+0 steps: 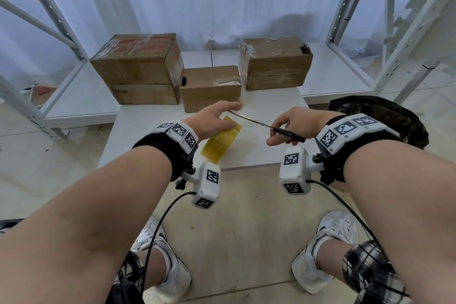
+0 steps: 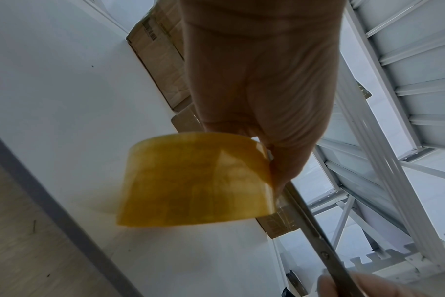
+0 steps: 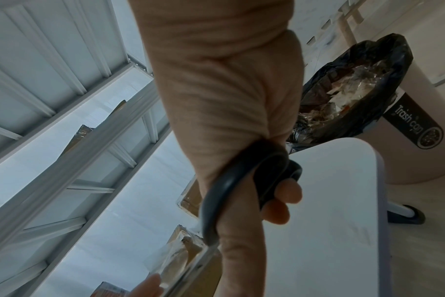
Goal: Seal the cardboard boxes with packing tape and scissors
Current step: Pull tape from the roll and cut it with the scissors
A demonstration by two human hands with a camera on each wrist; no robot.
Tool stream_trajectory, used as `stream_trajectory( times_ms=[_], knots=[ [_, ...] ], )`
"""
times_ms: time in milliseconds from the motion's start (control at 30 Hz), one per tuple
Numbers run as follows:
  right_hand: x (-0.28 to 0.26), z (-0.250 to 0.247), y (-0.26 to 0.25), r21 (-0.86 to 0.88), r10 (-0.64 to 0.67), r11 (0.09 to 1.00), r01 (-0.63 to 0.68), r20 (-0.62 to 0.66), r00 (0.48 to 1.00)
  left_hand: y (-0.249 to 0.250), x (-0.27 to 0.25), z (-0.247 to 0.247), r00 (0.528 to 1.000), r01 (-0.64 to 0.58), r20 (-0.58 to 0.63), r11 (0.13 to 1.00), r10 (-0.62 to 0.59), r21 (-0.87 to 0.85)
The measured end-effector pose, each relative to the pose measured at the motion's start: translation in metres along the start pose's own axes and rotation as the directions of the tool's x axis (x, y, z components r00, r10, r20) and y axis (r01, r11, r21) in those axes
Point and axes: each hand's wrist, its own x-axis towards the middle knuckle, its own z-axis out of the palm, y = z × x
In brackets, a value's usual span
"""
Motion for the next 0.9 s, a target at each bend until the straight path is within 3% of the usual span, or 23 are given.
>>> stream_trajectory(
  times_ms=[367,500,700,833,900],
  knots=[
    [0.009,0.006,0.001,-0.034,0.028,0.999,-0.028,-0.008,1.000,0.000,-0.002,-0.003,0.998,0.023,0.055,0.998,-0.027,0.065],
    [0.012,0.015,0.006,-0.137,0.101,0.985,-0.104,-0.030,0.994,-0.003,-0.001,-0.008,0.999,0.051,0.006,0.997,-0.051,0.051],
    [0.029,0.034,0.026,-0.116,0.271,0.948,-0.296,-0.192,0.943,-0.007,-0.002,-0.019,0.998,0.048,-0.037,0.997,-0.045,0.059],
    [0.040,0.045,0.031,-0.015,0.299,0.950,-0.313,-0.256,0.919,-0.004,-0.002,-0.024,0.997,0.072,0.001,0.987,-0.073,0.141],
    [0.043,0.048,0.030,-0.034,0.275,0.952,-0.305,-0.350,0.896,-0.003,-0.001,-0.025,0.996,0.081,0.018,0.977,-0.087,0.198]
  ],
)
